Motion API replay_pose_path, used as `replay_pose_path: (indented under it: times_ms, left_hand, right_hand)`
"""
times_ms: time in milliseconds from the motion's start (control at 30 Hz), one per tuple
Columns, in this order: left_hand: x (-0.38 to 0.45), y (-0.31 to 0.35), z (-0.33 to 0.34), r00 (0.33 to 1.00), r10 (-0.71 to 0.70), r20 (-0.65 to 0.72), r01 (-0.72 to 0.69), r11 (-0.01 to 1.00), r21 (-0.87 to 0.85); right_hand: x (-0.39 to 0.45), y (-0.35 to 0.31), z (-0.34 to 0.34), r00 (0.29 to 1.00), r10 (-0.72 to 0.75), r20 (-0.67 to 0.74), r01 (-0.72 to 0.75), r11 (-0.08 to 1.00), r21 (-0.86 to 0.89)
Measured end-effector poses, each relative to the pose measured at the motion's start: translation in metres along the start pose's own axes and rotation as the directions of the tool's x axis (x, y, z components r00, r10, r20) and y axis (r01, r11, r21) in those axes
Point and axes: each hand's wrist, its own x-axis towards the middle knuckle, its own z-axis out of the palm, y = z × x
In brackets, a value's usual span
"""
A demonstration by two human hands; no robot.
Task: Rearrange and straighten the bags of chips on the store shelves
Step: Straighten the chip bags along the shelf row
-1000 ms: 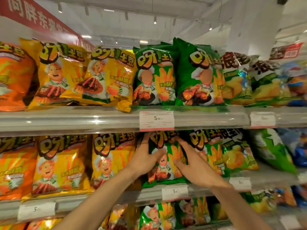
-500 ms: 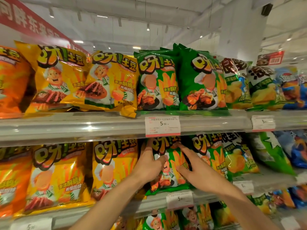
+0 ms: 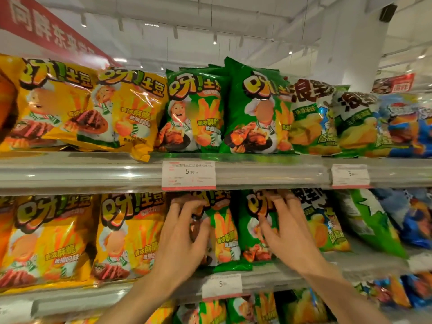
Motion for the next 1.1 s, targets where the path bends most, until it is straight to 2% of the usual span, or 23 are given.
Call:
replay_pose_path:
  times_ms: [100,167,300,367,467,600,733,800,900,967,1033,1100]
  left_hand:
    - [0.007,0.029,0.024,0.994,0.002,0.110,-0.001,1.000,-0.014]
    - [0.010,0.046,0.049,0.980,-0.054,0.193,0.055,0.998,0.000]
    - [0.022,0.070,0.083,0.893,-0.287,0.347,0.333,0.939,-0.081]
    - [0.031,0.076,0.091,0.867,-0.350,0.354,0.406,0.909,-0.096]
    - [0.042,0.084,0.099,0.829,-0.437,0.349,0.494,0.865,-0.090]
    - [0.050,0.088,0.108,0.779,-0.523,0.347,0.590,0.798,-0.123]
    - [0.051,0.092,0.111,0.763,-0.553,0.334,0.608,0.790,-0.080]
    - [0.050,0.092,0.110,0.769,-0.538,0.346,0.571,0.821,0.007]
    - [0.044,0.092,0.105,0.853,-0.425,0.303,0.407,0.905,0.122]
    - [0.037,0.089,0.102,0.906,-0.323,0.273,0.276,0.941,0.196]
    - [0.031,0.080,0.097,0.959,-0.174,0.226,0.080,0.925,0.371]
    - [0.030,0.072,0.096,0.970,-0.003,0.244,-0.134,0.830,0.541]
  right_hand:
    - [0.011,0.035,-0.017,0.998,0.067,0.000,-0.067,0.997,0.039]
    - [0.020,0.060,-0.027,0.996,0.058,0.066,-0.063,0.994,0.085]
    - [0.031,0.092,-0.031,0.946,-0.007,0.325,-0.077,0.966,0.245]
    - [0.035,0.097,-0.027,0.909,-0.053,0.413,-0.085,0.947,0.310]
    - [0.042,0.098,-0.022,0.875,-0.105,0.472,-0.129,0.890,0.437]
    - [0.045,0.102,-0.014,0.869,-0.144,0.473,-0.144,0.841,0.521]
    - [0.044,0.104,-0.011,0.875,-0.164,0.455,-0.144,0.810,0.569]
    - [0.042,0.101,-0.012,0.879,-0.165,0.448,-0.134,0.816,0.562]
    - [0.038,0.097,-0.014,0.878,-0.142,0.457,-0.120,0.859,0.497]
    - [0.033,0.100,-0.015,0.900,-0.139,0.414,-0.047,0.912,0.407]
    - [0.027,0.107,-0.015,0.927,-0.159,0.341,0.072,0.964,0.255]
    - [0.023,0.113,-0.013,0.932,-0.206,0.297,0.190,0.978,0.084]
